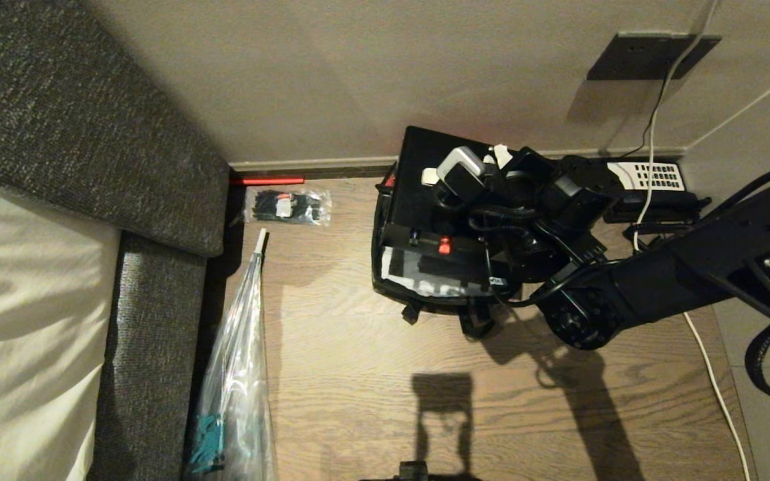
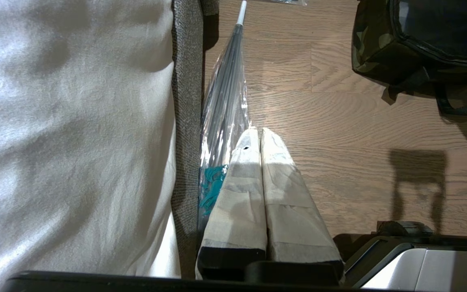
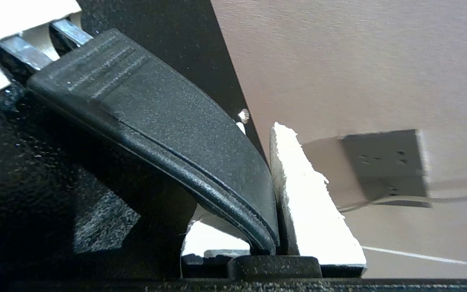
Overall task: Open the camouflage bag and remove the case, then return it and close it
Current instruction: Place the black box back
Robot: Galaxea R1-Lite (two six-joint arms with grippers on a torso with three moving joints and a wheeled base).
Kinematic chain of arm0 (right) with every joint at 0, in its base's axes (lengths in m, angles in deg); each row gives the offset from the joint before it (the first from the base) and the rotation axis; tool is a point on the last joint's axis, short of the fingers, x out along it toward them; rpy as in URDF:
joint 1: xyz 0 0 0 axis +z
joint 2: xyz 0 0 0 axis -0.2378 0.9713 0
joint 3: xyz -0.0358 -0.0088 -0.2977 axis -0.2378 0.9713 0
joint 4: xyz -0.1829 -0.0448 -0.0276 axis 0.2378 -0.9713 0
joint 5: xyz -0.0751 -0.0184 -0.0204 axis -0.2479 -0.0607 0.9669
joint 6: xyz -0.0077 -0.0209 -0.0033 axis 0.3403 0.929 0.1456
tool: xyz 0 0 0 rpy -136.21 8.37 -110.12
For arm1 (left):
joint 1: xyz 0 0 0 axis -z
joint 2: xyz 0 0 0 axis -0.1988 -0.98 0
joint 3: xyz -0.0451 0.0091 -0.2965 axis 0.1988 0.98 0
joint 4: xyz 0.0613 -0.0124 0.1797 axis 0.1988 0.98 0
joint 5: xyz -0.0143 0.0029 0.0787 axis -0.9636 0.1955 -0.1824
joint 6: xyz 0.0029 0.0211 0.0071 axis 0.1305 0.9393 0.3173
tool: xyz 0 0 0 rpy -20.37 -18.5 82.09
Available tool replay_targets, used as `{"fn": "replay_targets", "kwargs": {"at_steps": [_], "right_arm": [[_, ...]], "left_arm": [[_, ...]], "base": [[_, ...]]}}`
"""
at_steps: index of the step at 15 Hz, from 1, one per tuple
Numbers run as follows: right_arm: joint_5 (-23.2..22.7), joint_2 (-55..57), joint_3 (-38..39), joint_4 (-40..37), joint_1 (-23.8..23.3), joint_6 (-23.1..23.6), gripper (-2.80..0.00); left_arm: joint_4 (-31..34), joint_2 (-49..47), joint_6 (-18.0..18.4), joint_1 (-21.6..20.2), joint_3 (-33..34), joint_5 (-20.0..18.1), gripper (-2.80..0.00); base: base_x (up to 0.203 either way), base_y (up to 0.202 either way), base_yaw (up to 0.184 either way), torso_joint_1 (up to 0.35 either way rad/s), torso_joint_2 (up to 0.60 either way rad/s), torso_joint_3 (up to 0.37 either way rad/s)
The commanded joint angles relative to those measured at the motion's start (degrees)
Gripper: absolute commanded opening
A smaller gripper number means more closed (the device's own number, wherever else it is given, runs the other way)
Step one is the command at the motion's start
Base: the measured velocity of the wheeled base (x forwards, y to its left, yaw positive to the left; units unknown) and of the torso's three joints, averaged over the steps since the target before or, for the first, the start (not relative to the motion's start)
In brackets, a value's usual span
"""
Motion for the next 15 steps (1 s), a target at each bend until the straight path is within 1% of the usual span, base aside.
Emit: {"fn": "replay_targets", "kwargs": {"at_steps": [1, 3, 6, 10, 15], "right_arm": [[-0.35, 1.96, -0.63, 0.22, 0.05, -0.09, -2.8], [-0.36, 3.09, -1.65, -0.77, -0.06, -0.43, -2.8], [-1.14, 3.61, -0.55, -1.19, -0.24, -2.76, -2.8], [-1.58, 3.18, -0.24, -1.51, -1.02, -2.68, -2.8], [-1.59, 3.64, 2.17, -0.81, -1.3, -2.84, -2.8]], "left_arm": [[-0.01, -0.39, 0.0, -0.01, 0.01, 0.02, -2.8], [-0.01, -0.48, 0.0, -0.01, 0.01, 0.02, -2.8], [-0.01, -0.91, 0.0, -0.01, 0.01, 0.02, -2.8], [-0.01, -0.92, 0.0, -0.01, 0.01, 0.02, -2.8], [-0.01, -0.92, 0.01, -0.04, 0.01, 0.02, -2.8]], "base": [[0.0, 0.0, 0.0, 0.0, 0.0, 0.0], [0.0, 0.0, 0.0, 0.0, 0.0, 0.0], [0.0, 0.0, 0.0, 0.0, 0.0, 0.0], [0.0, 0.0, 0.0, 0.0, 0.0, 0.0], [0.0, 0.0, 0.0, 0.0, 0.0, 0.0]]}}
